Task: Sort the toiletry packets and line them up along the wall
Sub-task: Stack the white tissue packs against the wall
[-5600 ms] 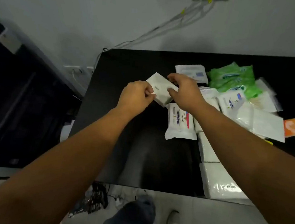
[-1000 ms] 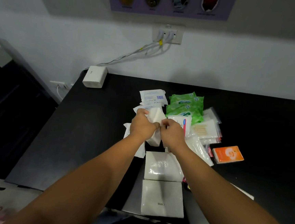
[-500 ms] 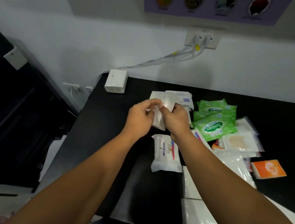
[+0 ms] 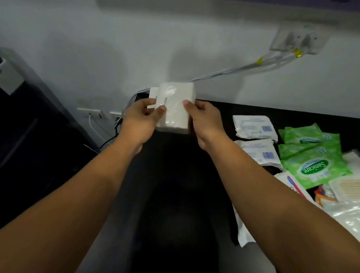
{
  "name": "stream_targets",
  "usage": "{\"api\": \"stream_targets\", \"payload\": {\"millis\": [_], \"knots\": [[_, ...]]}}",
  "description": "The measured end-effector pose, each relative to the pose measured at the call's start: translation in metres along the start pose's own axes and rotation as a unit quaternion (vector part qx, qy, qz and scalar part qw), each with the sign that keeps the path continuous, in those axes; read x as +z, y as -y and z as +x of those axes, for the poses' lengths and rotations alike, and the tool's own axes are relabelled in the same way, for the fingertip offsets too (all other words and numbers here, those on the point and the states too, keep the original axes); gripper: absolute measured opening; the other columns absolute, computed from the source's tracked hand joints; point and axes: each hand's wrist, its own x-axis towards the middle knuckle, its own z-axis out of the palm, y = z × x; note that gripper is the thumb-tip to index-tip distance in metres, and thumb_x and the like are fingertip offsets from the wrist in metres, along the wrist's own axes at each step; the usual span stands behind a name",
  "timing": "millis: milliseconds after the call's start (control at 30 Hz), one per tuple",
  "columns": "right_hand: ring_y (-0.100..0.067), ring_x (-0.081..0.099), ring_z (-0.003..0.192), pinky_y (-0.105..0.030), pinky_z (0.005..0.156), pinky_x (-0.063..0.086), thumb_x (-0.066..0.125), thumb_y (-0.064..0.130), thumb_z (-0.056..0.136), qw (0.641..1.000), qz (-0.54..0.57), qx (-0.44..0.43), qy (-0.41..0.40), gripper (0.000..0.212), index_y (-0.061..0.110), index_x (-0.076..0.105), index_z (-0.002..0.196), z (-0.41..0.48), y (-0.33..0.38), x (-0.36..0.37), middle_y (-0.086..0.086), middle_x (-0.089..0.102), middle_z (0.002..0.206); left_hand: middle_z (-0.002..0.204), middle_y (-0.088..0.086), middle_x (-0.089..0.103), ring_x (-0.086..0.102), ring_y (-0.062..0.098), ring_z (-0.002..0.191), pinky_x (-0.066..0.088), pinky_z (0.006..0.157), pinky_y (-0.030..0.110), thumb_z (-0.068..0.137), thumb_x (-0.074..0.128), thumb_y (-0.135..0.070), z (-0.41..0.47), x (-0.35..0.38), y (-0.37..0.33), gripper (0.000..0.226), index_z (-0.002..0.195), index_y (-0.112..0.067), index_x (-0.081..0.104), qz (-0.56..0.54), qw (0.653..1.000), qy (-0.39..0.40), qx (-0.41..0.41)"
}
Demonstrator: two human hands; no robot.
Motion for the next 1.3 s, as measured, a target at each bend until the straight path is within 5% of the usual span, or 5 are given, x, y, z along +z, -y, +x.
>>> {"api": "stream_targets", "payload": {"millis": [167, 500, 733, 933, 1300], "knots": [[-0.019, 0.066, 0.095, -0.035, 0.085, 0.056, 0.068, 0.039, 0.09, 0.995, -0.071, -0.034, -0.059, 0.03, 0.009, 0.071, 0.096, 0.034, 0.003, 0.031, -0.004, 0.071, 0.101, 0.099, 0.004, 0.074, 0.073, 0.016, 0.088, 0.061, 0.081, 0.04, 0.087, 0.075, -0.029, 0.044, -0.011, 0.001, 0.035, 0.116, -0.012, 0.068, -0.007, 1.0, -0.026, -0.004], [-0.026, 0.069, 0.091, -0.042, 0.085, 0.057, 0.061, 0.027, 0.095, 0.982, -0.171, -0.05, -0.068, 0.024, 0.006, 0.073, 0.095, 0.081, -0.002, 0.07, -0.01, 0.073, 0.097, 0.083, -0.001, 0.071, 0.072, 0.02, 0.084, 0.062, 0.08, 0.043, 0.085, 0.077, -0.029, 0.104, -0.019, 0.008, 0.016, 0.077, -0.024, 0.065, 0.034, 0.999, -0.037, -0.009], [-0.029, 0.067, 0.09, -0.034, 0.077, 0.053, 0.055, 0.025, 0.098, 0.989, -0.14, 0.002, -0.055, 0.031, -0.003, 0.069, 0.095, 0.087, -0.008, 0.074, -0.017, 0.07, 0.097, 0.085, -0.006, 0.073, 0.072, 0.018, 0.087, 0.059, 0.088, 0.04, 0.089, 0.073, -0.03, 0.116, -0.018, 0.021, 0.011, 0.08, -0.026, 0.069, 0.037, 0.998, 0.008, -0.055], [-0.021, 0.061, 0.087, -0.027, 0.065, 0.045, 0.046, 0.027, 0.102, 0.988, -0.145, 0.017, -0.051, 0.033, 0.001, 0.066, 0.108, 0.083, -0.008, 0.076, -0.011, 0.066, 0.101, 0.116, 0.006, 0.071, 0.068, 0.024, 0.103, 0.055, 0.095, 0.043, 0.102, 0.051, -0.03, 0.112, -0.011, 0.02, 0.035, 0.124, -0.006, 0.065, 0.037, 0.994, 0.077, -0.074], [-0.022, 0.06, 0.091, -0.027, 0.064, 0.044, 0.044, 0.029, 0.102, 0.987, -0.15, 0.048, -0.038, 0.037, 0.001, 0.061, 0.12, 0.074, -0.001, 0.073, -0.012, 0.064, 0.112, 0.116, 0.001, 0.066, 0.065, 0.022, 0.104, 0.054, 0.091, 0.038, 0.103, 0.043, -0.042, 0.106, -0.01, 0.009, 0.044, 0.131, -0.014, 0.06, 0.109, 0.99, 0.066, -0.066]]}}
